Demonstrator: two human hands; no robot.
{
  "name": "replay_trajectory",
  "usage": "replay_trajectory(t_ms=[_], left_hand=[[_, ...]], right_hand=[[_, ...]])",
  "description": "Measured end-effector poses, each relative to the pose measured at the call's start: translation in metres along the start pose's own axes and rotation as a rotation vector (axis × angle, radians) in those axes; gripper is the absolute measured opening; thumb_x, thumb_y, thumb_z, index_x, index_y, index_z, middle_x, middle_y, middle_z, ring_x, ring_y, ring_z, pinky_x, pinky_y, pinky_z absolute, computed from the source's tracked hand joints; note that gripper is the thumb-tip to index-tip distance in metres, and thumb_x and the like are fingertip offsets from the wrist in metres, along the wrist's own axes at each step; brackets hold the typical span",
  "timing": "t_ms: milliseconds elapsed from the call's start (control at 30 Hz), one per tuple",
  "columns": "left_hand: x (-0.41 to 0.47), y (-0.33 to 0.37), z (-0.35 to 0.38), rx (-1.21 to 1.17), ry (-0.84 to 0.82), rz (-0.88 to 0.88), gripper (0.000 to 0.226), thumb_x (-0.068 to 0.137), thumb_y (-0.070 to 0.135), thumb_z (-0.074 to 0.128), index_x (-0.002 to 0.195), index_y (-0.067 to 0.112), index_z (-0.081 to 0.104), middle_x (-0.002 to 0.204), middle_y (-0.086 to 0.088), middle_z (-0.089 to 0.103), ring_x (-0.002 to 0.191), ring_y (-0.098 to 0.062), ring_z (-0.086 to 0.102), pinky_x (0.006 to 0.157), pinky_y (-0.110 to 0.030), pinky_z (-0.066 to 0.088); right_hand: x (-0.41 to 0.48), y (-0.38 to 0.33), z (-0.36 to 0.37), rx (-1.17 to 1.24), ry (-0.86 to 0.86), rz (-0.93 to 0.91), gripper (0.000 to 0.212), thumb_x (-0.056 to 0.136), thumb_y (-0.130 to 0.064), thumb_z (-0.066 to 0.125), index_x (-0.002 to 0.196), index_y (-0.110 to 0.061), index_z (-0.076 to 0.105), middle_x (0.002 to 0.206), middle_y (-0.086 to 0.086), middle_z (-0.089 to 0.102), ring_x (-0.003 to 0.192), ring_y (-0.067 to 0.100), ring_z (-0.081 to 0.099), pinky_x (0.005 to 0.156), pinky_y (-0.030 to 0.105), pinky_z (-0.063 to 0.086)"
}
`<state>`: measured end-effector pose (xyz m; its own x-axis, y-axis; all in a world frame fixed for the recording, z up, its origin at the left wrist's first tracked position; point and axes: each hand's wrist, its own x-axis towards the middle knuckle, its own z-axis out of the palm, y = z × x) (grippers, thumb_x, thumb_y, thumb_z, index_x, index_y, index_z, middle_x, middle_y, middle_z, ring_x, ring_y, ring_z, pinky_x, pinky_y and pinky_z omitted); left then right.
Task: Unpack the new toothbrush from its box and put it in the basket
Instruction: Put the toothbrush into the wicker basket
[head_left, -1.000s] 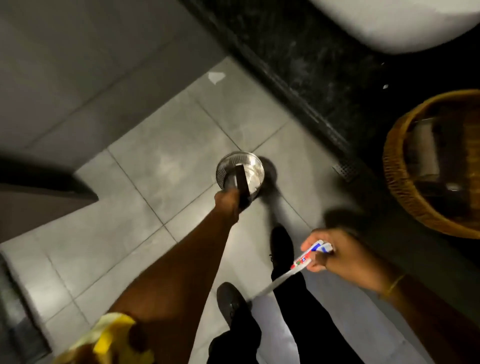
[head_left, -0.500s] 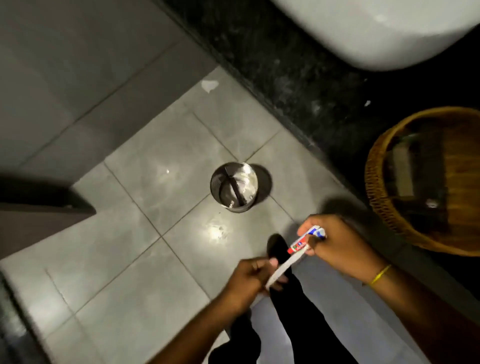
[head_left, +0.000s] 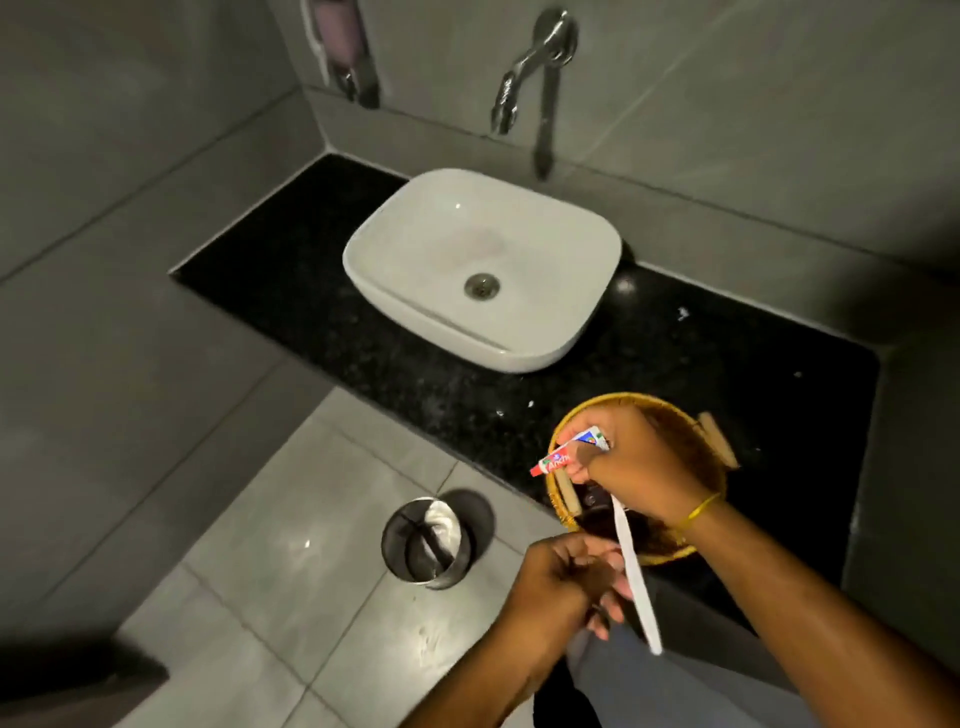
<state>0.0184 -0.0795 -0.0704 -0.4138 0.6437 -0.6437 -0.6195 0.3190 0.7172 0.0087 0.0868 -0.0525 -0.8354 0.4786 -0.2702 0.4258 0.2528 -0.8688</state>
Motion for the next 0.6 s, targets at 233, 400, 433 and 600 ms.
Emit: replay_trajectory(t_ms=[233, 400, 433, 600], left_hand=[[0.065, 0.026, 0.064, -0.043, -0.008, -0.081, 0.007, 0.101, 0.009, 0.065, 0.106, 0.007, 0.07, 0.075, -0.007, 0.07, 0.055, -0.014, 0.065, 0.047, -0.026, 0.058], [0.125, 0.012, 0.08, 0.33, 0.26, -0.061, 0.019, 0.095, 0.031, 0.074, 0.094, 0.019, 0.06, 0.078, -0.011, 0.073, 0.057, -0.027, 0.073, 0.055, -0.039, 0.066], [0.134, 0.01, 0.079, 0.424, 0.318, -0.024, 0.023, 0.093, 0.036, 0.075, 0.097, 0.018, 0.061, 0.09, -0.014, 0.076, 0.074, -0.035, 0.078, 0.066, -0.047, 0.068], [0.166, 0.011, 0.072, 0.617, 0.326, 0.069, 0.03, 0.095, 0.042, 0.07, 0.11, 0.016, 0.067, 0.101, -0.022, 0.078, 0.098, -0.046, 0.075, 0.088, -0.058, 0.062]], right_hand=[[0.036, 0.033, -0.052, 0.026, 0.176, 0.127, 0.017, 0.09, 0.002, 0.064, 0.093, -0.009, 0.077, 0.069, 0.015, 0.074, 0.057, 0.015, 0.069, 0.06, 0.032, 0.058], [0.061, 0.066, -0.056, 0.023, 0.191, 0.193, 0.024, 0.084, 0.008, 0.065, 0.091, -0.011, 0.079, 0.072, 0.001, 0.071, 0.061, 0.002, 0.062, 0.051, 0.006, 0.046], [0.067, 0.071, -0.058, 0.009, 0.185, 0.21, 0.027, 0.082, 0.009, 0.065, 0.092, -0.012, 0.079, 0.073, 0.0, 0.071, 0.062, 0.002, 0.062, 0.051, 0.007, 0.046], [0.098, 0.086, -0.065, -0.064, 0.097, 0.26, 0.031, 0.078, 0.005, 0.067, 0.088, -0.022, 0.079, 0.069, -0.005, 0.07, 0.06, 0.004, 0.062, 0.053, 0.017, 0.045]])
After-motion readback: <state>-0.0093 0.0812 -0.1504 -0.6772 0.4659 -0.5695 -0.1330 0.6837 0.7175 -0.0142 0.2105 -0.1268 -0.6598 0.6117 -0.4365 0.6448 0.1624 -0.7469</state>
